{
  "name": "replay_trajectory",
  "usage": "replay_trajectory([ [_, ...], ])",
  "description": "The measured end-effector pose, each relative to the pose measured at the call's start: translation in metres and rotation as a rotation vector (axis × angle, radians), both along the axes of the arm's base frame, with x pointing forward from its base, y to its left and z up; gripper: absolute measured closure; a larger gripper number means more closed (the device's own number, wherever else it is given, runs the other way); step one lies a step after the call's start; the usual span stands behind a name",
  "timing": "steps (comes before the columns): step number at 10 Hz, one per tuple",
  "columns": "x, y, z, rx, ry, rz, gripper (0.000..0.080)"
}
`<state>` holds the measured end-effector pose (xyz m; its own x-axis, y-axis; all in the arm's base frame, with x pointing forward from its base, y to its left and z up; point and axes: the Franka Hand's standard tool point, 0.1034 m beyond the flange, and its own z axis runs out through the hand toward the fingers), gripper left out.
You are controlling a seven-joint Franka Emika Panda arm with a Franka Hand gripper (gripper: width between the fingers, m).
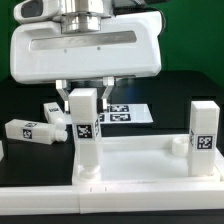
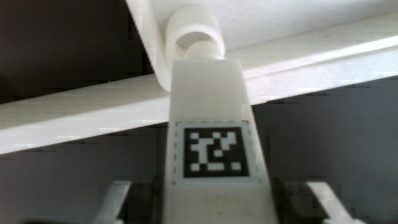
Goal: Assemble desk
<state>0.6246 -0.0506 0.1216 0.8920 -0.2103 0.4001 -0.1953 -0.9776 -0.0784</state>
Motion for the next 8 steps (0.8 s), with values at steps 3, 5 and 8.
replay_trajectory([
  [3,-0.0036,-0.0059,0.0006,-0.005,0.003,0.000,0.0515],
  [5,-0.0031,-0.0074,-0.0002,-0.011,-0.005,0.001,0.0515],
  [8,0.0033,-0.0009,-0.0008,-0.028,-0.045,0.006,0.0515],
])
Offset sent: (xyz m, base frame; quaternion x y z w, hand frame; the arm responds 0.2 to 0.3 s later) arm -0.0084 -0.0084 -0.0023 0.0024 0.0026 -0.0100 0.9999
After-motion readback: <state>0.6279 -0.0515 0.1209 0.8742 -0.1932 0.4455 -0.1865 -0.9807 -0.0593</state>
